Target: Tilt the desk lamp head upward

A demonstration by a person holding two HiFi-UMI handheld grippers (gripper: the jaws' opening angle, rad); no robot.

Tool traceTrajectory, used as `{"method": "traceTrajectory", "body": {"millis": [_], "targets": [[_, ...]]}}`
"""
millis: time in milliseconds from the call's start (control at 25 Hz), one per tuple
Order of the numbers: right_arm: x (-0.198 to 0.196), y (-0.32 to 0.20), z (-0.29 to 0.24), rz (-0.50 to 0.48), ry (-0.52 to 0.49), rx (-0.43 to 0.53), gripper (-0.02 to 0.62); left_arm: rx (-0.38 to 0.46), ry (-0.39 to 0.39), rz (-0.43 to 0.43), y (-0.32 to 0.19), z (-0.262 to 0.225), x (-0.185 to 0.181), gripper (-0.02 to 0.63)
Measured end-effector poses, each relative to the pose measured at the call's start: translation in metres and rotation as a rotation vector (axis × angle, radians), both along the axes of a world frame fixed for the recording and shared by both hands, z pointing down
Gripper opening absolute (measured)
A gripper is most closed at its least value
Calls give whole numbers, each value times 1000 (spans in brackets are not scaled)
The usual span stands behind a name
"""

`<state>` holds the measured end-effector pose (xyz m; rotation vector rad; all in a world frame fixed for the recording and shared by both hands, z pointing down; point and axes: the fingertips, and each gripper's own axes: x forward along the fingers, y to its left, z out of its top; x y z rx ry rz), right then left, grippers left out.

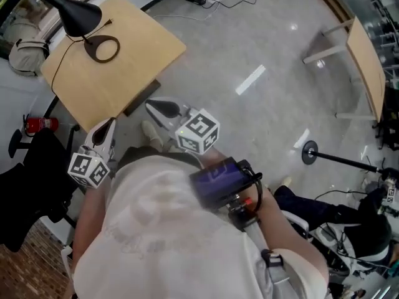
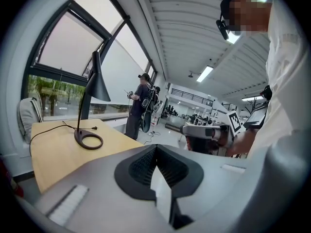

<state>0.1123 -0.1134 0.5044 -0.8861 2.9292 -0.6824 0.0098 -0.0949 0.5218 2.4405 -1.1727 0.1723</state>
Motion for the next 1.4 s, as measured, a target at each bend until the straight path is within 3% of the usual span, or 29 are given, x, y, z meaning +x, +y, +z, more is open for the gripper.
{"method": "traceTrajectory", "body": {"millis": [320, 600, 840, 1120, 1400], "targets": [[-5, -53, -6, 2, 48, 22, 12, 16, 29, 13, -63, 5, -2, 0], [-29, -114, -4, -13, 83, 26, 12, 35, 61, -3, -127, 8, -24, 0], [-25, -113, -10, -23, 126, 13, 12, 6, 95, -13, -118, 9, -22, 0], [-61, -152, -2, -47, 145, 27, 12, 22, 97, -64, -150, 18, -70, 0], [-70, -177, 2, -101, 154, 45, 14, 2, 64, -107, -158, 22, -75, 0]]}}
